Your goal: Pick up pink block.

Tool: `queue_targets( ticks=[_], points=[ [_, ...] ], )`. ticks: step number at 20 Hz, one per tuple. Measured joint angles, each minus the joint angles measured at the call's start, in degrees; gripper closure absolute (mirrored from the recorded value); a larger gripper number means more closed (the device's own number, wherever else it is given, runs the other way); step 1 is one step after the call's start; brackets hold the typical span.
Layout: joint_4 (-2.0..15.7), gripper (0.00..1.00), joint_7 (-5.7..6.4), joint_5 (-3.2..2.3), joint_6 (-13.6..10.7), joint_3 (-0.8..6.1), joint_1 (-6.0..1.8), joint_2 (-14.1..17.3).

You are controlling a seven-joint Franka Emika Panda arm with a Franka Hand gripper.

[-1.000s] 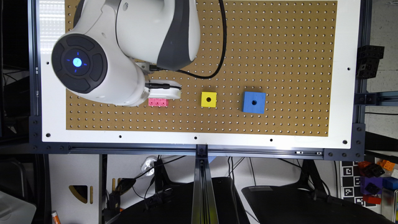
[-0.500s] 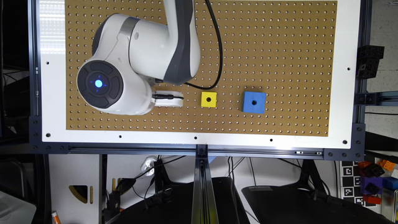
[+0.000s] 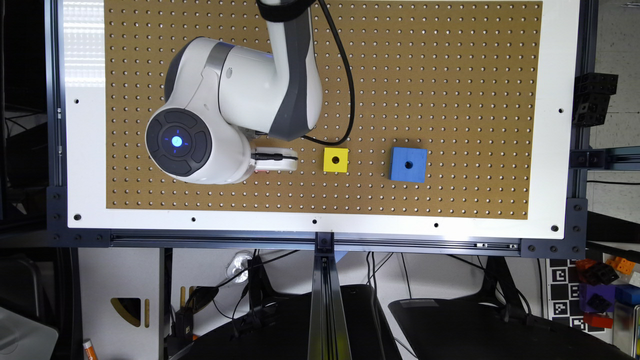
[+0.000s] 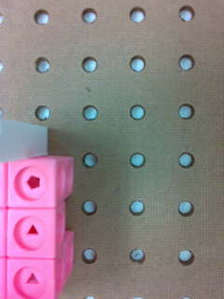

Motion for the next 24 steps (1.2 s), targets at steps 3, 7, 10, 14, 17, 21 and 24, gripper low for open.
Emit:
queue_targets(
  ticks=[3, 7, 10, 14, 17, 21, 24],
  points=[
    [0.0, 1.0, 0.0, 0.0, 0.0, 0.0, 0.0, 0.0],
    [-0.01, 1.0, 0.0, 0.0, -0.04, 0.02, -0.03, -0.02],
    [-0.02, 1.0, 0.0, 0.0, -0.39, 0.01, -0.06, -0.5],
    [-0.03, 1.0, 0.0, 0.0, -4.57, 0.01, -0.07, -4.25],
    [-0.06, 1.0, 0.0, 0.0, -5.81, 0.01, -0.07, -5.41],
    [-0.06, 1.0, 0.0, 0.0, -9.3, 0.02, -0.07, -8.83],
    [-0.05, 1.0, 0.01, 0.0, -11.25, 0.02, -0.07, -11.11]
  ],
)
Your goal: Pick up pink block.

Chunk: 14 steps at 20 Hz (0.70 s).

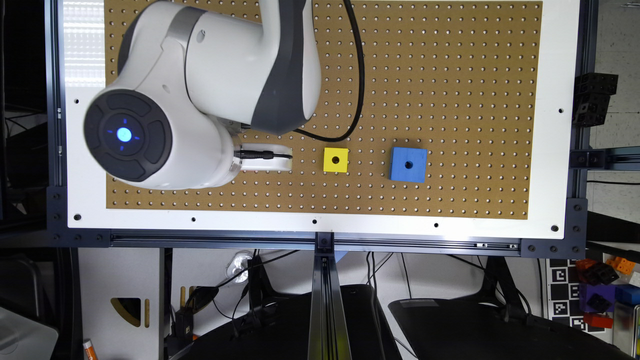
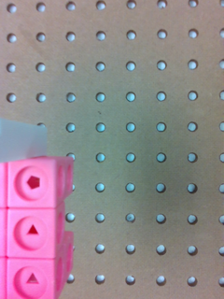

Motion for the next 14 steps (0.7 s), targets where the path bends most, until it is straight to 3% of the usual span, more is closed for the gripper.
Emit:
queue_targets(
  ticks=[3, 9, 14],
  points=[
    [-0.01, 1.0, 0.01, 0.01, -2.47, 0.0, 0.01, -2.32],
    [0.03, 1.0, 0.01, 0.01, -2.82, 0.0, 0.01, -3.06],
    [0.21, 1.0, 0.02, 0.04, -7.35, 0.01, 0.01, -7.62]
  ],
)
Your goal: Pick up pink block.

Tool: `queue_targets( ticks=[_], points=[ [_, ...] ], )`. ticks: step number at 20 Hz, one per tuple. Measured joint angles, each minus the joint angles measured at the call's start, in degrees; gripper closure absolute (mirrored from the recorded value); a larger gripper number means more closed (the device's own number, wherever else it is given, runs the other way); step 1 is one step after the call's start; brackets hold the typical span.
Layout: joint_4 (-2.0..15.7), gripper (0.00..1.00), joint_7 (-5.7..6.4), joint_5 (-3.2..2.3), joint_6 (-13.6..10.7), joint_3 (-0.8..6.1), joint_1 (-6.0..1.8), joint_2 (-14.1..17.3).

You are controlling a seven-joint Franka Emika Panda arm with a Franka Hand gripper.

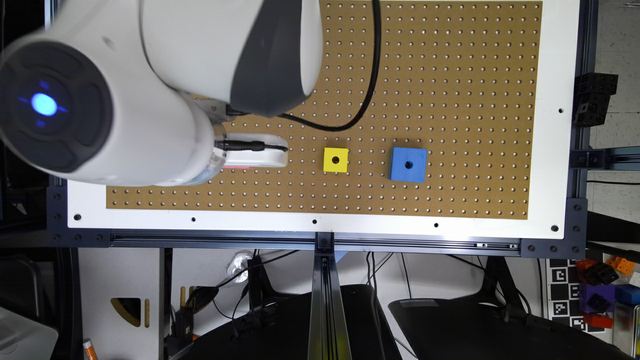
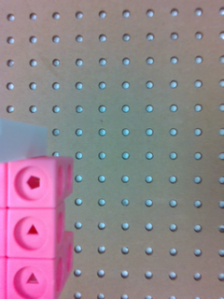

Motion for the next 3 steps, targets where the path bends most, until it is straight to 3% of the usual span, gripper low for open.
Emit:
queue_targets(
  ticks=[3],
  points=[
    [-0.01, 1.0, 0.0, 0.0, -0.11, 0.0, 0.0, 0.04]
  ],
)
